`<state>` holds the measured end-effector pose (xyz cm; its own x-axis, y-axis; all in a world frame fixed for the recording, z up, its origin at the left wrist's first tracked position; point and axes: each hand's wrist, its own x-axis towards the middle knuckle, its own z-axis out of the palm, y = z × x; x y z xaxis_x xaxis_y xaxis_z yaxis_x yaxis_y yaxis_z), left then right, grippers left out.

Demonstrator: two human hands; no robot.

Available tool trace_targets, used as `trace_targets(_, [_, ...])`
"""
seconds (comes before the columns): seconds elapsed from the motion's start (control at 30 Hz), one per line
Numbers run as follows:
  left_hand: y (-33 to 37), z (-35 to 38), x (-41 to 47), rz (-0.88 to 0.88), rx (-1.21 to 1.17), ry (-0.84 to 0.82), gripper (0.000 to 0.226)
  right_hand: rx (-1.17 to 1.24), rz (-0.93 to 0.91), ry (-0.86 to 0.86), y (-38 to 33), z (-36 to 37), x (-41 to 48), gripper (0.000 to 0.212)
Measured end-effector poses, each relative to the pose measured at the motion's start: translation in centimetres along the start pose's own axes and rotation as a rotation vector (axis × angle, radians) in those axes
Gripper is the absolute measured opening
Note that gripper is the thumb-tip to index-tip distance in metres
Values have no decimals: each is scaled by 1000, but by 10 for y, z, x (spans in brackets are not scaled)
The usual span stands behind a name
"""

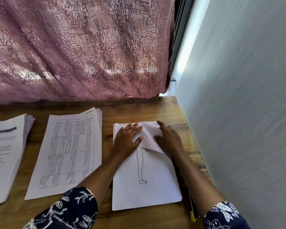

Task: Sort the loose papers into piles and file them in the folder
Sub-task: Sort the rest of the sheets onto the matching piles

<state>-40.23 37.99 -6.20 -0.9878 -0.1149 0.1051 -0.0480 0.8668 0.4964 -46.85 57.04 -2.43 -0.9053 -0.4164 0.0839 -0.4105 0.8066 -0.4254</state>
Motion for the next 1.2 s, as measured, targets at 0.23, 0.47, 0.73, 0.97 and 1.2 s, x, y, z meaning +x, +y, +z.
trace_targets(0.23, [5, -2, -1, -28, -43, 3, 68, 305, 81, 204, -16, -8, -29, 47])
trace_targets(0.47, [6, -9, -3, -84, -297, 6, 85, 16, -353, 72, -18, 14, -51, 35])
trace_targets(0.73, [2, -4, -1, 5, -66, 9, 76, 217, 14, 12, -14, -5, -12, 32])
trace_targets(0.97, [1, -3, 0, -16, -42, -5, 77, -61, -65, -29, 3, 8, 7, 55])
trace_targets(1.2, [6, -7, -1, -60, -171, 23, 83, 506, 351, 137, -19, -16, -22, 44])
